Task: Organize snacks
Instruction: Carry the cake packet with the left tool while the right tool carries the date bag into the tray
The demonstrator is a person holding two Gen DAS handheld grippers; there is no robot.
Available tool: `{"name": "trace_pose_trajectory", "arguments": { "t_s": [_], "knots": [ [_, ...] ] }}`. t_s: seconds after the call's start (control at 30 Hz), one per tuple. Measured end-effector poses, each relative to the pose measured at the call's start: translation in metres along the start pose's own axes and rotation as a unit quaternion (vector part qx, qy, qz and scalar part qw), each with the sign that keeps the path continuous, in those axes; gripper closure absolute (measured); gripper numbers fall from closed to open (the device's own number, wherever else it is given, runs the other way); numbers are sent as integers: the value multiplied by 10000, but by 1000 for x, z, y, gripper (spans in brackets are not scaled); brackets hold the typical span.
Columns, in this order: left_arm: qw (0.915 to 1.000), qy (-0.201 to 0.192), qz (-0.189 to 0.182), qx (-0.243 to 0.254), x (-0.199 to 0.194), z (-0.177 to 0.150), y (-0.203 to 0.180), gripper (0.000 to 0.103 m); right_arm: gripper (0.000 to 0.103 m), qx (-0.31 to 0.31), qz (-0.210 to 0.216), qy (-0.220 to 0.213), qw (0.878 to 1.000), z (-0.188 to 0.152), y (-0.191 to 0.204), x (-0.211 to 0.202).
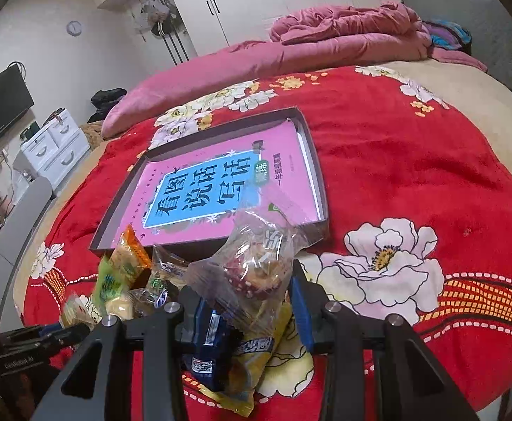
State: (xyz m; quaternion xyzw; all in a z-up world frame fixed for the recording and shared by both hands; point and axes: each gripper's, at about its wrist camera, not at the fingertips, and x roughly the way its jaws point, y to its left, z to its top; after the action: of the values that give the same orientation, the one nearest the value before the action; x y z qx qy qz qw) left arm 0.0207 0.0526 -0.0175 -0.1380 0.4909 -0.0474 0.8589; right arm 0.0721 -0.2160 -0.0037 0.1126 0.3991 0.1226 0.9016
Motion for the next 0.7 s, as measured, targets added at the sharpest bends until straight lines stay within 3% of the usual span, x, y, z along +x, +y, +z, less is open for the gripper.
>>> {"name": "trace_pose_trajectory", "arguments": {
  "t_s": [0.47,0.7],
  "knots": [
    [9973,-729,51,-84,-14,17,6,64,63,-153,82,-201,9996,3,8,-7],
    [9968,-800,97,11,-5,28,-2,64,63,-170,3,-240,9996,7,8,-3]
  ]
}}
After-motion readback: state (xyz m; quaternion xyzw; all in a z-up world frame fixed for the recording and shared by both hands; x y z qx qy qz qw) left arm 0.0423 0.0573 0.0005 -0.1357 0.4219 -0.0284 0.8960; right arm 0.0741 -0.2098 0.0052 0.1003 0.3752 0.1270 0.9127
